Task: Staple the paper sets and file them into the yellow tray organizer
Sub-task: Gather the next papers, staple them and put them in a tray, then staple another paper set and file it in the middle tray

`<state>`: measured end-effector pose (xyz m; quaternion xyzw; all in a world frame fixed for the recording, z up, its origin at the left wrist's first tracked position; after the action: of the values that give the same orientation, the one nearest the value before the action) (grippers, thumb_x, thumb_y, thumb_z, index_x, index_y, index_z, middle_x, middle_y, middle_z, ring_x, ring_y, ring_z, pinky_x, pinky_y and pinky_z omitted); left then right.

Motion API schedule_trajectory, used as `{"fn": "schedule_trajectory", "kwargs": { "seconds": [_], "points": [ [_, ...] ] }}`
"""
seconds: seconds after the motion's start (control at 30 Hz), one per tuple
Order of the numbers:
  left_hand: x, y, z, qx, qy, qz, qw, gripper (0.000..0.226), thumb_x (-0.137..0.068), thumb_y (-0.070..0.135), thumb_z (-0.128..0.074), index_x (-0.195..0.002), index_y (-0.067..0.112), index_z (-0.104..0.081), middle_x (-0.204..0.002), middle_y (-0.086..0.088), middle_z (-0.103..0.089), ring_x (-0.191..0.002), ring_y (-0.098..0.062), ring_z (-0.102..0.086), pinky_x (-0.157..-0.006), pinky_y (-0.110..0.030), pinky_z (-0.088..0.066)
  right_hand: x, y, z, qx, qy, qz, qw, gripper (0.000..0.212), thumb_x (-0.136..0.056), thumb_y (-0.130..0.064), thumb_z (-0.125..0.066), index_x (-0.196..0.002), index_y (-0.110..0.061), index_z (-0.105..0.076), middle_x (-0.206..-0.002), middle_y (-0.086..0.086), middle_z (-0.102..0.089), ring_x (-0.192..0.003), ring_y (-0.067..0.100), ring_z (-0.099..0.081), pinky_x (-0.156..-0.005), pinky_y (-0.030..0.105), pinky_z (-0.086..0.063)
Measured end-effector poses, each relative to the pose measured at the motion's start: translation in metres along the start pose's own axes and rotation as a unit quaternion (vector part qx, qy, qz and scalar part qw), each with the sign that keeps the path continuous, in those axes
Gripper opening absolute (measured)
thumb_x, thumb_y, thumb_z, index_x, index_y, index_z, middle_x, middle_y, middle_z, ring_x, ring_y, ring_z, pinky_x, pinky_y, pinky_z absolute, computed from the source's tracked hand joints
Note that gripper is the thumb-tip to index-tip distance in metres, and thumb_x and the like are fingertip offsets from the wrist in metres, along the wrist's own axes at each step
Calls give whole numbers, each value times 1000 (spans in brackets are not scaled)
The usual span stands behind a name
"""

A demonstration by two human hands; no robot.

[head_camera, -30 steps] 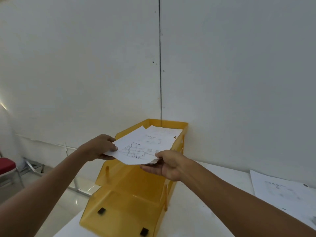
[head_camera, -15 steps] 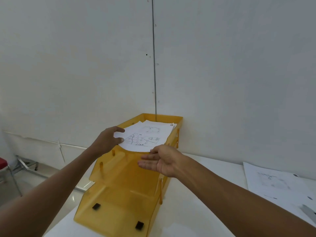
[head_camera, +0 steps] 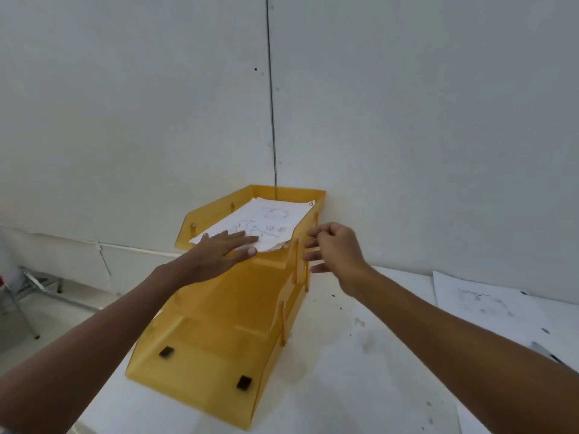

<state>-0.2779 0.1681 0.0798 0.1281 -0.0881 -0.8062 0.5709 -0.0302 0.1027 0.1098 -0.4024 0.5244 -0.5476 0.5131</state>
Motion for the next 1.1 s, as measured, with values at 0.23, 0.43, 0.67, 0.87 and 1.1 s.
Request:
{"fn": "schedule_trajectory", "kwargs": {
  "seconds": [0.23, 0.43, 0.67, 0.87, 1.1],
  "points": [
    [-16, 11, 4, -17, -36, 14, 999, 114, -59, 105, -5, -154, 48, -32, -168, 8, -23, -158, -27, -12, -123, -60, 4, -9, 51, 52, 15, 18, -65, 998, 31, -100, -3, -33, -106, -5, -63, -95, 14, -70, -70, 24, -68, -60, 35, -59],
    [-12, 39, 16, 107, 88, -10, 990, 35, -109, 38, -38, -140, 34, -54, -158, -2, -46, -146, -29, -40, -114, -43, -33, -14, 72, 88, 24, 26, -85, 996, 30, -96, -1, -35, -104, -4, -63, -91, 12, -69, -70, 24, -67, -63, 36, -59],
    [7, 132, 43, 79, 365, -154, 915, 18, -101, 26, -62, -115, 18, -68, -113, 4, -72, -110, -16, -61, -93, -31, -46, -11, 74, 126, 37, 54, -78, 995, 29, -97, -3, -36, -106, -4, -63, -92, 12, -68, -72, 24, -67, -66, 39, -60],
    [-11, 241, -29, 170, 240, -218, 931, 12, -99, 23, -63, -107, 16, -70, -95, 5, -71, -88, -11, -64, -80, -26, -51, 13, 91, 190, 152, 55, -64, 985, 30, -91, -6, -36, -103, -11, -63, -93, 9, -71, -74, 21, -66, -61, 33, -55],
    [-29, 313, -174, 223, 37, -131, 965, 17, -98, 22, -63, -113, 17, -70, -101, 2, -73, -83, -13, -63, -73, -20, -46, 43, 137, 299, 351, 88, -59, 930, 21, -95, -8, -43, -97, -15, -63, -96, 1, -67, -74, 12, -59, -57, 21, -44]
  ]
}}
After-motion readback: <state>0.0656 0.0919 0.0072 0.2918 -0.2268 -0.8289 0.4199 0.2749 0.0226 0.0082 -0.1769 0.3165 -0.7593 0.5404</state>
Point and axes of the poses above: each hand's wrist, its own x-axis away from the middle knuckle, its own z-axis out of the back of the hand, y = z × x, the point moved 6 cm from there along -x, towards the middle knuckle
